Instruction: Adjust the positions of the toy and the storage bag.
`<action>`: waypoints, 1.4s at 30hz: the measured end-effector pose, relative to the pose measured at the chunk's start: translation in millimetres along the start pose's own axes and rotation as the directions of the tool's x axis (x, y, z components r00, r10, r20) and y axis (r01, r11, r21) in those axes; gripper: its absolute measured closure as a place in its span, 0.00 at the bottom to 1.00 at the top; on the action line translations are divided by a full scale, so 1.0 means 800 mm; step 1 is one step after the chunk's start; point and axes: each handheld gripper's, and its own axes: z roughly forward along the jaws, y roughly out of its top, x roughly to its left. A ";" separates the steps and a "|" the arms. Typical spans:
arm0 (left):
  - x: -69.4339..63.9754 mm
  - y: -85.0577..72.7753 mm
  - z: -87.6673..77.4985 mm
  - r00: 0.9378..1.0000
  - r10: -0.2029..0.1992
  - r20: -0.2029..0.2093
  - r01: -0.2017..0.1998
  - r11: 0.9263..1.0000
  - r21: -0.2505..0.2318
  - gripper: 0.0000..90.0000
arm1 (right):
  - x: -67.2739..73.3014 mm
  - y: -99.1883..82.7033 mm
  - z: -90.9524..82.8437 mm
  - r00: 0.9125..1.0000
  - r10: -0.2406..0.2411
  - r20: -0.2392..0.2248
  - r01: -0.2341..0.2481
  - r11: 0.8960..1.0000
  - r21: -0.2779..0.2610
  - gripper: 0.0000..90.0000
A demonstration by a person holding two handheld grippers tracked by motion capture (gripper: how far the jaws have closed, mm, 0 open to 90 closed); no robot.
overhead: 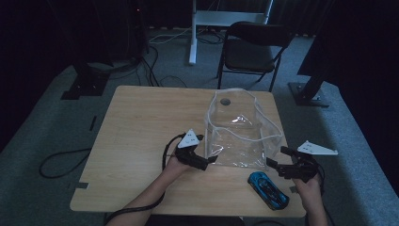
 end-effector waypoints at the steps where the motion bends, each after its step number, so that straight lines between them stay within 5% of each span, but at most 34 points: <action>1: 0.001 0.000 -0.002 1.000 0.003 0.002 -0.003 1.000 0.002 0.00 | 0.000 -0.003 0.001 1.000 0.004 -0.020 -0.004 1.000 0.010 0.12; 9: 0.007 -0.001 -0.023 1.000 0.020 -0.024 -0.020 1.000 0.013 0.00 | 0.003 -0.033 0.012 0.998 0.024 -0.052 -0.020 0.996 0.085 0.12; 14: 0.014 -0.004 -0.040 0.998 0.021 -0.058 -0.020 1.000 0.013 0.00 | 0.008 -0.050 0.014 0.999 -0.007 -0.032 0.011 0.993 0.118 0.12; 24: 0.024 -0.017 -0.082 0.988 0.006 -0.154 -0.006 1.000 0.000 0.00 | 0.009 -0.062 0.016 1.000 0.009 -0.014 -0.008 0.994 0.113 0.12; 32: 0.034 -0.033 -0.124 0.968 0.013 -0.252 -0.006 1.000 0.027 0.00 | 0.006 -0.073 0.022 1.000 0.004 0.002 -0.004 0.987 0.160 0.13; 42: 0.056 -0.059 -0.178 0.936 -0.039 -0.349 0.054 0.998 0.033 0.00 | 0.006 -0.080 0.035 1.000 -0.011 0.022 0.006 0.978 0.210 0.13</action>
